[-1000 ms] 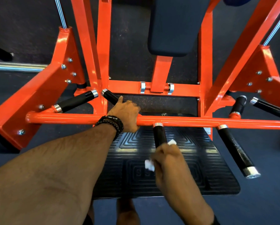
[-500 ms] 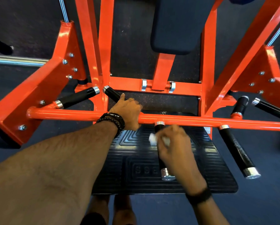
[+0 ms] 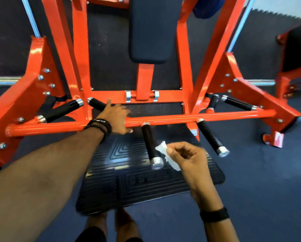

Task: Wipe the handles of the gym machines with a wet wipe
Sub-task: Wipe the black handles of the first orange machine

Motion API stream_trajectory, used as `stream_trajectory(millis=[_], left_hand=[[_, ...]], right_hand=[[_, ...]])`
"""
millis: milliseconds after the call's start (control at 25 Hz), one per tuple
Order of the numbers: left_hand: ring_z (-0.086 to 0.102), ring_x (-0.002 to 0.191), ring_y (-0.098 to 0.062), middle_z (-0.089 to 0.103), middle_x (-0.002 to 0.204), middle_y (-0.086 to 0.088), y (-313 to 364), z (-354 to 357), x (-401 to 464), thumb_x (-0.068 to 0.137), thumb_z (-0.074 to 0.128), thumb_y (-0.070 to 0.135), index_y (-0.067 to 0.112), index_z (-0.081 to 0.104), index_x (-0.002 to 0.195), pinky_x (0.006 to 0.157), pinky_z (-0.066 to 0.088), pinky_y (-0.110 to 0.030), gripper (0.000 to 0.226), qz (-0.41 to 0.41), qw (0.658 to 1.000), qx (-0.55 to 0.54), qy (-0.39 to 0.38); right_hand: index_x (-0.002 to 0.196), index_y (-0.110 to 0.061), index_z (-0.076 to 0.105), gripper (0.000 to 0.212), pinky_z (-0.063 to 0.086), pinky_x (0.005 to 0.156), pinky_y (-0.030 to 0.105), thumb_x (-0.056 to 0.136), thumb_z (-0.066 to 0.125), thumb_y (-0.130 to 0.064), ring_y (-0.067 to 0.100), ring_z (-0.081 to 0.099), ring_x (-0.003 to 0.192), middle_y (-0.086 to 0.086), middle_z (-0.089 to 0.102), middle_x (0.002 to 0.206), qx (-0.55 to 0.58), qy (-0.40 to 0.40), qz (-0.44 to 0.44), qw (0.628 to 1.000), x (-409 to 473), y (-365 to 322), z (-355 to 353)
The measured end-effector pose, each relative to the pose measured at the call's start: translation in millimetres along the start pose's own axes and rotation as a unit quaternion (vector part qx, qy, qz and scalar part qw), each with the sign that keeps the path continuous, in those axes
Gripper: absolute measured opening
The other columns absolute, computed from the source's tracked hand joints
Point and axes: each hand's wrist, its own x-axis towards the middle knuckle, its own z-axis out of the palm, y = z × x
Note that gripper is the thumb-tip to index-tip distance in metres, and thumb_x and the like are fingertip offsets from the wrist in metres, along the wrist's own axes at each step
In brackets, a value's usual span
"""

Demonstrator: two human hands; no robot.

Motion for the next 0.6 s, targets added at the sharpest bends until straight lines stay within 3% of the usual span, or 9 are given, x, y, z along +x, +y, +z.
stream_trajectory(millis=[80,160,240,360,440,600], left_hand=[[0.047,0.133,-0.025,0.054,0.14,-0.002,2,-5,-8,0.063,0.053,0.077,0.023,0.05,0.139,0.116,0.012,-0.06,0.093,0.0,0.996,-0.088,0.031],[0.052,0.129,-0.028,0.057,0.138,-0.007,7,-4,-12,0.061,0.044,0.078,0.02,0.051,0.14,0.116,0.026,-0.052,0.098,-0.041,0.963,-0.244,0.107],[0.055,0.127,-0.029,0.059,0.137,-0.01,33,-11,-11,0.065,0.044,0.074,0.017,0.05,0.142,0.111,0.036,-0.046,0.095,-0.037,0.935,-0.316,0.158],[0.045,0.136,-0.027,0.049,0.148,-0.007,102,-40,8,0.069,0.043,0.076,0.02,0.038,0.148,0.113,0.03,-0.047,0.097,0.02,0.953,-0.269,0.141],[0.034,0.143,-0.025,0.038,0.155,-0.006,145,-51,26,0.076,0.055,0.072,0.02,0.027,0.153,0.117,0.02,-0.051,0.097,0.035,0.967,-0.223,0.116],[0.029,0.144,-0.028,0.031,0.156,-0.008,183,-41,71,0.072,0.062,0.072,0.02,0.014,0.155,0.117,0.013,-0.061,0.109,0.001,0.995,-0.088,0.05]], right_hand=[[0.085,-0.004,0.074,0.005,0.052,0.07,0.016,0.085,0.071,0.0,0.007,0.066,0.073,0.004,0.076,0.082,0.025,0.046,-0.034,0.998,-17,-19,-16],[0.087,-0.004,0.074,0.005,0.053,0.073,0.017,0.086,0.07,-0.001,0.008,0.067,0.077,0.004,0.076,0.085,0.044,0.072,-0.047,0.995,-26,-28,-33],[0.088,-0.008,0.075,0.007,0.054,0.074,0.021,0.087,0.069,-0.004,0.01,0.068,0.079,0.003,0.077,0.086,0.049,0.092,-0.04,0.994,-32,-33,-54],[0.09,-0.009,0.076,0.008,0.054,0.073,0.023,0.087,0.069,-0.005,0.012,0.068,0.079,0.005,0.076,0.087,0.044,0.129,-0.044,0.99,-33,-31,-86],[0.089,-0.008,0.075,0.007,0.054,0.073,0.026,0.087,0.07,-0.004,0.014,0.067,0.077,0.007,0.076,0.086,0.039,0.149,-0.045,0.987,-30,-27,-108],[0.086,-0.008,0.075,0.007,0.055,0.071,0.033,0.086,0.07,-0.002,0.015,0.067,0.071,0.008,0.076,0.08,0.013,0.147,-0.041,0.988,-1,-10,-144]])
